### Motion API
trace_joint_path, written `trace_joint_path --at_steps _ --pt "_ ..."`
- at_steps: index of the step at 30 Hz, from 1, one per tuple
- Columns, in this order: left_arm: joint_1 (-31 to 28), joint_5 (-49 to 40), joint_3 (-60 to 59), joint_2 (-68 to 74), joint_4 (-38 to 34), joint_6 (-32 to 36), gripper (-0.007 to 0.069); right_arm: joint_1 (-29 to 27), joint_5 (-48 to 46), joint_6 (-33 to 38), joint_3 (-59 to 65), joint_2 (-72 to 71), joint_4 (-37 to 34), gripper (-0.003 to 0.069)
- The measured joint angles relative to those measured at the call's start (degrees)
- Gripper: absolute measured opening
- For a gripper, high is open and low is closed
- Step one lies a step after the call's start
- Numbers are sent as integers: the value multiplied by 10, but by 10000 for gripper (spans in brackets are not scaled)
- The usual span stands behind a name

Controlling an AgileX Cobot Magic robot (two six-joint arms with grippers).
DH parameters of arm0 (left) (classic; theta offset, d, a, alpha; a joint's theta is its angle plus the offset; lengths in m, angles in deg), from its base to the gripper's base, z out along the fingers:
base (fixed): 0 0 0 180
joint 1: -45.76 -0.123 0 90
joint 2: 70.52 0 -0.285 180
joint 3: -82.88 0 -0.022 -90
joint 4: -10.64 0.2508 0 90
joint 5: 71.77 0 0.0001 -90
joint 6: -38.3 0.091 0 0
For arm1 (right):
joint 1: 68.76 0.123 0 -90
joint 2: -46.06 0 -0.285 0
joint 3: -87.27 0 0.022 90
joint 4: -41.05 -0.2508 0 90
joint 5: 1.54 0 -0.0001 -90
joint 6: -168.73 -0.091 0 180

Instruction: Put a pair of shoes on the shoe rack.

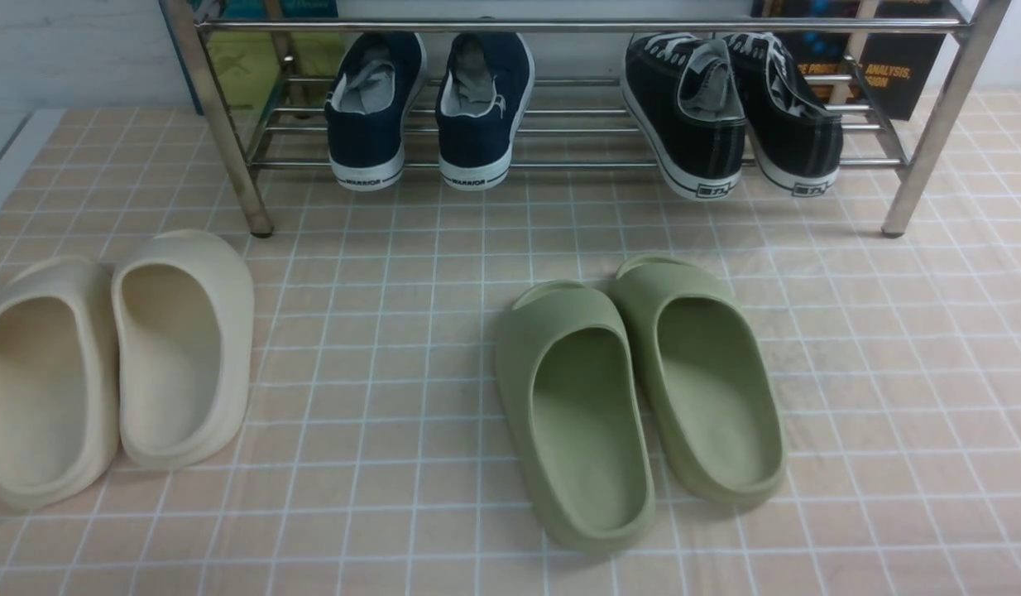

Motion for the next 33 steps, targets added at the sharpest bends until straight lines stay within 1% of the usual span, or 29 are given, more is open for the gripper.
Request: trace_joint_path --at_steps 29,33 --pt "0 0 0 0 2 0 238 0 -3 0 -1 0 0 -2" --pt "0 0 0 0 15 0 238 0 -3 0 -1 0 0 -1"
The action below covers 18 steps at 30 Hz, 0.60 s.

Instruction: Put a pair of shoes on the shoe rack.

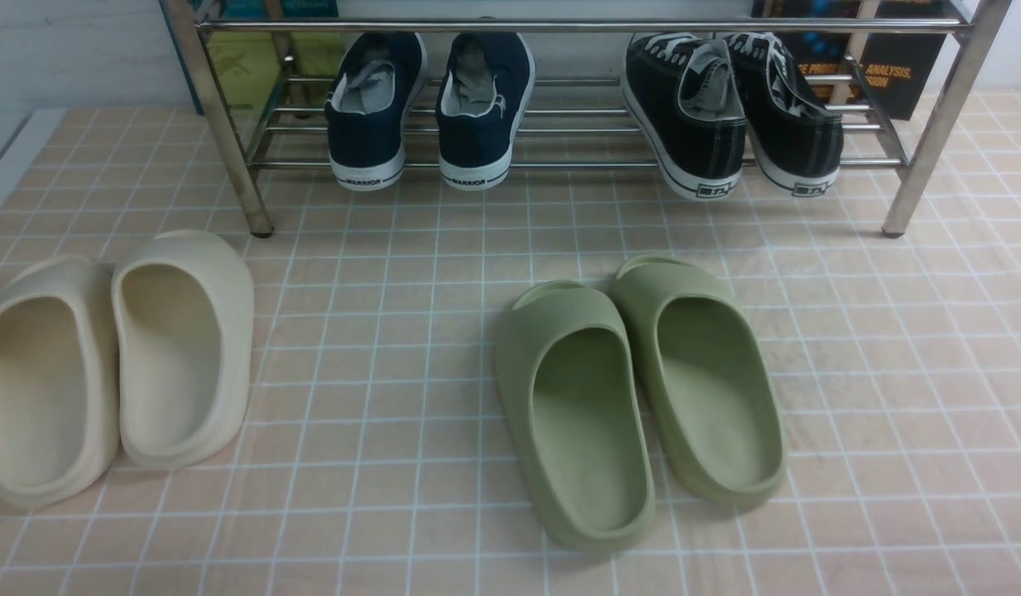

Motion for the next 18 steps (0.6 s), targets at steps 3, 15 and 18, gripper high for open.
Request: trace_joint_path --at_steps 3,15,18 --pt "0 -1 0 0 8 0 238 0 0 0 0 0 0 1" --pt "0 -2 0 0 11 0 238 0 0 0 0 0 0 9" --pt "0 -2 0 0 11 0 238 0 0 0 0 0 0 9"
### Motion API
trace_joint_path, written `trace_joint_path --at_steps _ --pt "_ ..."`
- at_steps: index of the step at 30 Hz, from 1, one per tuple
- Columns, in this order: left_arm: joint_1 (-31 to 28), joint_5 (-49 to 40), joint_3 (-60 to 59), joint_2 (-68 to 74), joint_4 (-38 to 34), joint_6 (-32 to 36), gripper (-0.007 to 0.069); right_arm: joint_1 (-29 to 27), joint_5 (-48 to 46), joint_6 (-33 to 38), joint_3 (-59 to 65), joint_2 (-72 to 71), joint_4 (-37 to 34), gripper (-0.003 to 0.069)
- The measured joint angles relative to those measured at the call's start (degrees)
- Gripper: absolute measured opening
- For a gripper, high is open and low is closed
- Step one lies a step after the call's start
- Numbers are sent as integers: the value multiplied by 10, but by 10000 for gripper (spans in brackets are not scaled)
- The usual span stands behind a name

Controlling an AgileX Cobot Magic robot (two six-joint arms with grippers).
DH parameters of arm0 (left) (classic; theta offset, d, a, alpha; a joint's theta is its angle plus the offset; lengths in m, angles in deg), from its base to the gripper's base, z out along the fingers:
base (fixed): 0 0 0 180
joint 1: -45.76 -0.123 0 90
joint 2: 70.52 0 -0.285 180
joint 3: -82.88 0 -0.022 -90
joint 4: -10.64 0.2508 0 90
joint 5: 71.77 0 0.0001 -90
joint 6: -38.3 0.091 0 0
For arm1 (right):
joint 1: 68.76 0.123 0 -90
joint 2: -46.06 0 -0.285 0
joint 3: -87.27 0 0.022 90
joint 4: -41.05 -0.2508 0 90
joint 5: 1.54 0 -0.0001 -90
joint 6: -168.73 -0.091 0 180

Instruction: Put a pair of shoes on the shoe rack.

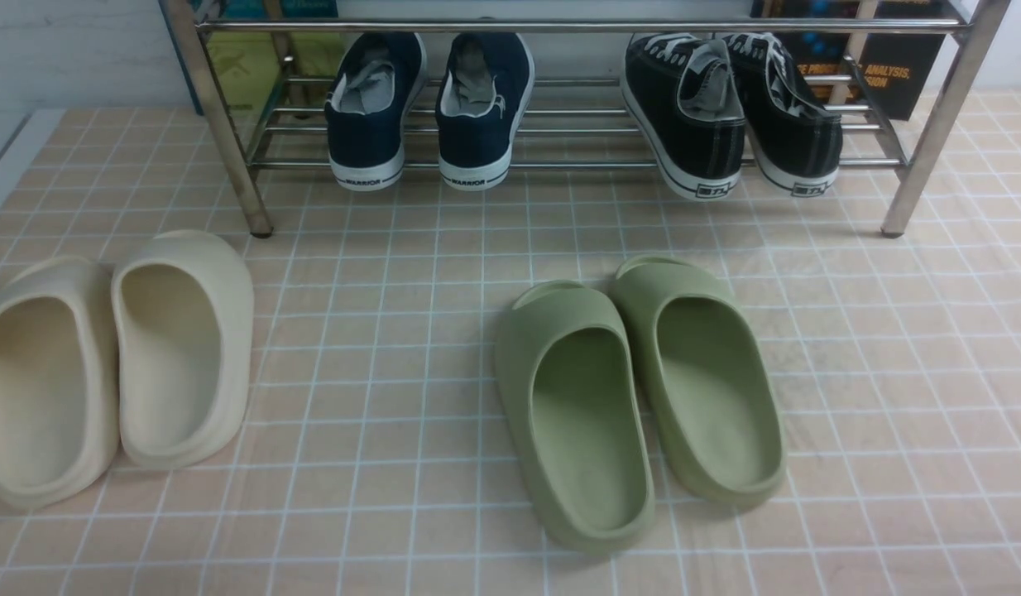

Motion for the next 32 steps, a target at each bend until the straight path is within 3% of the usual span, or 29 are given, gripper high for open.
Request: trace_joint_path --at_steps 32 --pt "0 -1 -1 0 29 0 238 0 0 0 0 0 1 47"
